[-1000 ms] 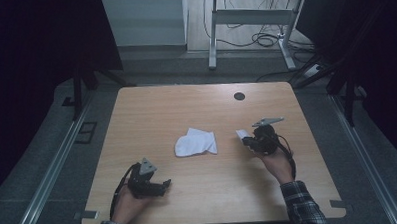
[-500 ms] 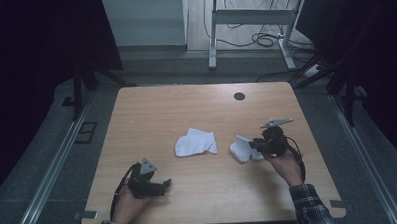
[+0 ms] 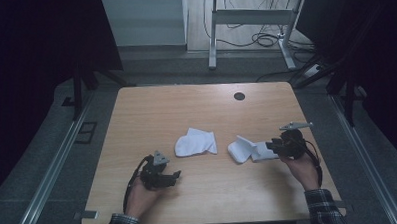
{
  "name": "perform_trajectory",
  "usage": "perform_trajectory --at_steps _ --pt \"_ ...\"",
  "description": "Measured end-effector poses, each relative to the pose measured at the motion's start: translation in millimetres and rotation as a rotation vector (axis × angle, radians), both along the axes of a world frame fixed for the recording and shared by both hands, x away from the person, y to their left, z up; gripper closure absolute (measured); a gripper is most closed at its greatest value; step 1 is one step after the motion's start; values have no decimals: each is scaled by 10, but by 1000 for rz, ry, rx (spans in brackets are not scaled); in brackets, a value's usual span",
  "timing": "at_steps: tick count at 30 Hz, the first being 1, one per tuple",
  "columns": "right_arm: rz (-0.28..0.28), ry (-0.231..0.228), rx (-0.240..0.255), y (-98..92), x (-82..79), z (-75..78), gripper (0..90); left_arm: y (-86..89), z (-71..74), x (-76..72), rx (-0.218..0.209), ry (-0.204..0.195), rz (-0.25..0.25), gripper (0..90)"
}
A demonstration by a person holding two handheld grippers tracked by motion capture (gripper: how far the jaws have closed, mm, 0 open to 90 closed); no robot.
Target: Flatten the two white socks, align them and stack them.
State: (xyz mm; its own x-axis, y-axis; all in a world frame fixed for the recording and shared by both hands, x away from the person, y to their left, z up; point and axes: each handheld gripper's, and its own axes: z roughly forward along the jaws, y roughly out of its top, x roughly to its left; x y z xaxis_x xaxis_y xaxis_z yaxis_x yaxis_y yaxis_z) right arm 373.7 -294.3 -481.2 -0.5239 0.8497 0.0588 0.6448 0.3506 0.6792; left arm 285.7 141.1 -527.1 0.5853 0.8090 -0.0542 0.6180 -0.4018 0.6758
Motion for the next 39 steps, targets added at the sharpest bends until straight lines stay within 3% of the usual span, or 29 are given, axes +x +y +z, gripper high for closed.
perform_trajectory --at_steps 8,12,18,23,26,29,36,39 --pt "-40 -17 -49 -179 -33 -171 635 -510 121 185 -25 -30 -82 432" --pt "-59 -10 -45 -240 -35 -234 634 -771 159 309 -28 -43 -103 438" --pt "-68 6 -47 -277 -22 -336 593 -1131 191 506 -37 -60 -103 437" --pt "-62 8 -99 -285 -25 -388 613 -1352 182 631 -38 -60 -98 404" --pt "-116 -10 -138 -363 -9 -375 625 -1434 176 666 -39 -63 -97 382" --pt "-138 -18 -94 -449 -9 -347 623 -1504 173 698 -48 -59 -101 376" --pt "-137 -31 -59 -470 -7 -297 607 -1704 109 807 -42 -41 -97 427" --pt "-129 -28 -55 -462 -8 -307 596 -1764 52 834 -14 -31 -93 450"
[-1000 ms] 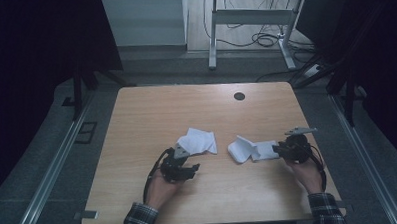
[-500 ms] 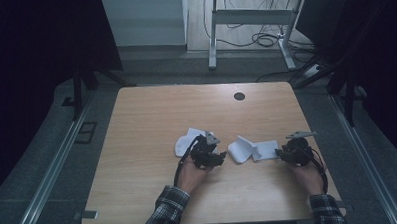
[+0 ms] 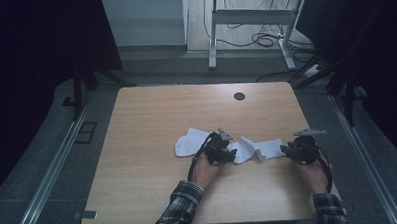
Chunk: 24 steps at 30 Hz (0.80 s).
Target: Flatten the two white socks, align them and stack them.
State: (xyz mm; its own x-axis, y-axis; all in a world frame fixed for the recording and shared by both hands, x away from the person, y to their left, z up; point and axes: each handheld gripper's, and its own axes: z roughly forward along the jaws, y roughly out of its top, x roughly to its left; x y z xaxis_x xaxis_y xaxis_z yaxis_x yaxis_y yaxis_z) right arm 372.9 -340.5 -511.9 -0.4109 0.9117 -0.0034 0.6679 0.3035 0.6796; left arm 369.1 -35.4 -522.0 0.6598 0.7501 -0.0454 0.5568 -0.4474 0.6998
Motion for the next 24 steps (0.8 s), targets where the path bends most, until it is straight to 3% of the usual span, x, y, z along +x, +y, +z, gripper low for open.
perform_trajectory --at_steps 5,6,10,12,15,24 --pt "1 31 -2 -23 17 -70 579 -13 -102 18 46 25 5 561" --pt "1 40 -4 -23 20 -96 581 -2 -109 17 34 25 -3 590" --pt "14 73 55 -19 23 -114 770 23 -104 7 8 52 -22 770" --pt "9 80 41 7 18 -95 820 25 -88 -8 24 40 -26 851" --pt "13 65 30 23 -4 -54 829 96 -33 -37 11 35 -31 856" --pt "56 19 91 87 -104 130 829 538 241 -230 -17 15 -41 856"
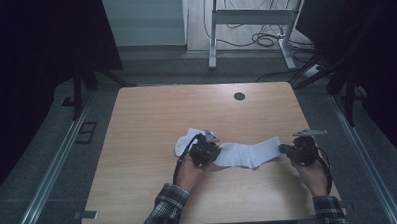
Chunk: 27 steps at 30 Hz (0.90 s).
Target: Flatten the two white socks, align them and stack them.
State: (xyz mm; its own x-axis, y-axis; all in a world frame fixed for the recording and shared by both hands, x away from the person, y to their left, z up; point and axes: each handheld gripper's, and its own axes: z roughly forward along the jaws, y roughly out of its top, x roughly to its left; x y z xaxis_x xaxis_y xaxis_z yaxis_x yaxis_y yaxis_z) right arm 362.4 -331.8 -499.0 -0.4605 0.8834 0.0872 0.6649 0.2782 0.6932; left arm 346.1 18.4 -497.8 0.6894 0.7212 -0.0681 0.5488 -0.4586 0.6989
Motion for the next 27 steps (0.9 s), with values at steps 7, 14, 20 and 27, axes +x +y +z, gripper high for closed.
perform_trajectory --at_steps 7,14,20,27 --pt "84 -17 27 225 -99 123 829 382 159 -217 -5 19 -7 855" --pt "189 9 54 516 -232 163 827 778 239 -480 8 52 -5 845" --pt "262 50 12 802 -311 29 821 987 53 -616 61 76 25 828" --pt "262 94 -52 877 -299 -185 759 1058 -233 -617 75 98 66 690"
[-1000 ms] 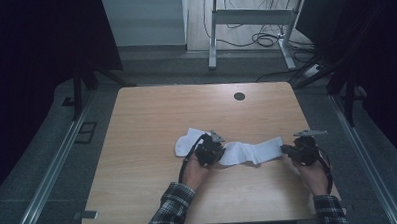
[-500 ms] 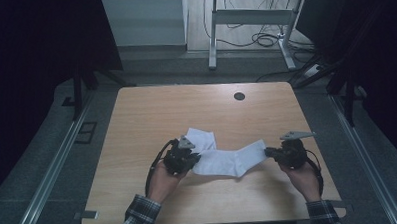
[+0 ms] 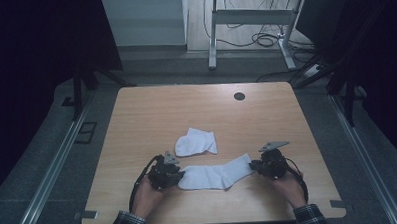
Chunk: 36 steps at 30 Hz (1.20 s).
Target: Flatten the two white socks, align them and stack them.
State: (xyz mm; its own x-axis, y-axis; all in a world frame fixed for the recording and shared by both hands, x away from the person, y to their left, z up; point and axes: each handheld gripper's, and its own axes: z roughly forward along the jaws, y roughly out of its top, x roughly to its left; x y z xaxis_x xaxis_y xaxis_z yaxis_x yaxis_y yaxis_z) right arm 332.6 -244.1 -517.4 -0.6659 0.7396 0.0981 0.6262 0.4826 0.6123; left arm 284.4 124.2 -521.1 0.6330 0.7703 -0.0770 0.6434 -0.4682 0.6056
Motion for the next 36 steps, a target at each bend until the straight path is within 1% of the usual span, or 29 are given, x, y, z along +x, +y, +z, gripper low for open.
perform_trajectory --at_steps 2,4,6,8,9,11,14,16,18,22,24,26,27,28,29,30,32,34,36 --pt "-5 -4 12 -12 -2 10 726 38 7 22 -28 -12 24 626" --pt "-15 -26 23 -36 -3 49 696 75 54 54 -46 -33 48 588" --pt "-25 -41 35 -70 3 79 664 110 112 103 -45 -58 69 547" --pt "-40 -55 35 -124 20 86 640 133 159 172 -48 -78 87 519" --pt "-50 -53 39 -155 27 88 628 139 177 213 -50 -87 98 510" --pt "-68 -63 39 -227 43 85 608 147 200 305 -58 -93 113 506" --pt "-86 -82 27 -336 73 65 586 138 193 454 -56 -97 140 506" --pt "-102 -79 20 -407 94 34 574 131 154 580 -46 -94 165 506" --pt "-117 -74 18 -459 111 3 567 128 116 648 -48 -86 177 505" --pt "-134 -72 13 -540 140 -48 546 119 -13 780 -69 -57 202 502" --pt "-141 -72 10 -569 150 -72 540 103 -75 814 -62 -48 207 505" --pt "-145 -70 6 -593 159 -92 537 89 -122 825 -57 -45 208 534" --pt "-147 -71 10 -603 161 -97 535 88 -138 823 -64 -49 207 580" --pt "-149 -70 15 -609 164 -98 533 92 -144 819 -81 -47 208 623" --pt "-150 -68 13 -614 164 -96 532 103 -145 817 -96 -35 202 695" --pt "-149 -70 14 -617 162 -98 531 105 -142 815 -97 -31 200 764" --pt "-146 -73 17 -617 160 -102 523 115 -119 803 -71 -33 199 816" --pt "-144 -76 13 -612 156 -104 515 144 -95 792 -22 -42 203 820" --pt "-143 -76 9 -608 154 -103 508 198 -82 789 10 -47 222 803"
